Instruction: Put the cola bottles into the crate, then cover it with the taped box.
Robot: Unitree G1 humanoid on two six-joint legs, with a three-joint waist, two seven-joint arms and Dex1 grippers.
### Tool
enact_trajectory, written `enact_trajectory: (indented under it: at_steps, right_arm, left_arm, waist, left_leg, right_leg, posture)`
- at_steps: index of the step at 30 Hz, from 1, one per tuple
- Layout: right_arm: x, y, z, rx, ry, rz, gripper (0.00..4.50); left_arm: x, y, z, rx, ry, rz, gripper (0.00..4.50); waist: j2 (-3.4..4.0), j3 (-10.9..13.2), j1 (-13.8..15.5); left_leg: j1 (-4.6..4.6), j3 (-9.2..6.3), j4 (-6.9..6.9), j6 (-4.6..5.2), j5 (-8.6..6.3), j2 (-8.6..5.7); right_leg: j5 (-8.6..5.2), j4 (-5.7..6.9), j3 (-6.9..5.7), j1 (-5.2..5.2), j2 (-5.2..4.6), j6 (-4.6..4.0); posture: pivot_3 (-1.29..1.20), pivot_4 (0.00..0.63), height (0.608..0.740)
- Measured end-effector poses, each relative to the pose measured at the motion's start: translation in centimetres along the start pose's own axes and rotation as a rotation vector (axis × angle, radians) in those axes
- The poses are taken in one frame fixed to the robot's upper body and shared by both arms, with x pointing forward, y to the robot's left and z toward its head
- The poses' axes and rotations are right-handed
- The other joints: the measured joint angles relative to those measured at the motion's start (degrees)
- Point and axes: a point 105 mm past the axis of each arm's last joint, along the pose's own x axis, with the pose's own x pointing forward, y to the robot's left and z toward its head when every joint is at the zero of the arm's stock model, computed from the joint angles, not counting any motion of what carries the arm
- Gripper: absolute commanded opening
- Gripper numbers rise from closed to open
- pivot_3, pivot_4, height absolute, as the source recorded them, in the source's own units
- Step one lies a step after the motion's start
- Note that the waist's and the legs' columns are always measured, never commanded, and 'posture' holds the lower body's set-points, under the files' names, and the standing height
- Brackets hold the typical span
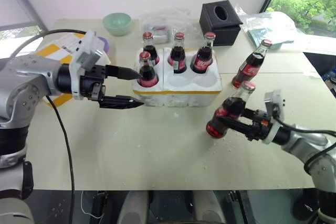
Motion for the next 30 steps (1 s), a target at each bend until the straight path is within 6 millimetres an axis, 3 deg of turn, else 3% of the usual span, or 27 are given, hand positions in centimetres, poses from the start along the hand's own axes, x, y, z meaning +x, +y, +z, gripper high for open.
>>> enact_trajectory:
  at_steps: [6, 9, 14, 17, 23, 30]
  right_arm:
    - [2.3, 0.5, 8.4, -0.174, -0.166, 0.077, 2.76]
    - [4.5, 0.5, 10.2, -0.219, -0.190, 0.103, 2.76]
    - [9.6, -0.9, 9.1, -0.207, -0.123, 0.084, 2.76]
    - [11.7, -1.4, 8.7, -0.230, -0.100, 0.077, 2.76]
    - [13.0, -2.6, 6.9, -0.238, -0.024, 0.072, 2.76]
    - [13.8, -1.8, 6.6, -0.287, -0.010, 0.137, 2.76]
  left_arm:
    - [0.0, -0.1, -0.3, -0.005, 0.005, 0.010, 4.50]
    - [0.0, -0.1, -0.6, -0.010, 0.007, 0.014, 4.50]
    - [-0.1, -0.1, -0.6, -0.007, 0.004, 0.039, 4.50]
    - [-0.5, -0.3, -0.9, -0.014, 0.001, 0.058, 4.50]
    - [-1.6, -0.5, -0.7, -0.014, -0.008, 0.121, 4.50]
    - [-1.9, -0.9, -0.9, -0.014, -0.017, 0.164, 4.50]
  waist:
    - [0.01, 0.00, -0.28]
    - [0.01, 0.00, -0.20]
    - [0.01, 0.00, -0.20]
    - [0.02, 0.01, -0.16]
    - [0.03, 0.02, -0.22]
    - [0.03, 0.02, -0.36]
  left_leg:
    - [-0.01, 0.00, -0.04, 0.00, 0.00, 0.01]
    - [-0.07, -0.01, -0.05, 0.00, 0.00, 0.01]
    - [-0.24, 0.00, -0.02, 0.00, 0.00, 0.00]
    - [-0.28, 0.00, -0.07, 0.00, 0.00, 0.00]
    - [-0.28, -0.01, -0.08, 0.01, -0.01, -0.01]
    - [-0.24, -0.01, -0.10, 0.01, -0.01, 0.00]
  right_leg:
    - [0.03, 0.03, -0.01, -0.07, 0.01, 0.06]
    - [0.04, 0.03, -0.01, -0.13, 0.02, 0.06]
    - [0.06, 0.04, -0.01, -0.29, 0.02, 0.08]
    - [0.06, 0.07, -0.01, -0.37, 0.02, 0.08]
    - [0.06, 0.06, -0.01, -0.38, 0.02, 0.07]
    - [0.06, 0.11, -0.01, -0.39, 0.03, 0.07]
  posture:
    - [0.00, 0.150, 0.737]
    - [0.00, 0.150, 0.737]
    - [0.00, 0.150, 0.737]
    - [0.00, 0.150, 0.737]
    - [0.00, 0.150, 0.737]
    - [0.00, 0.150, 0.737]
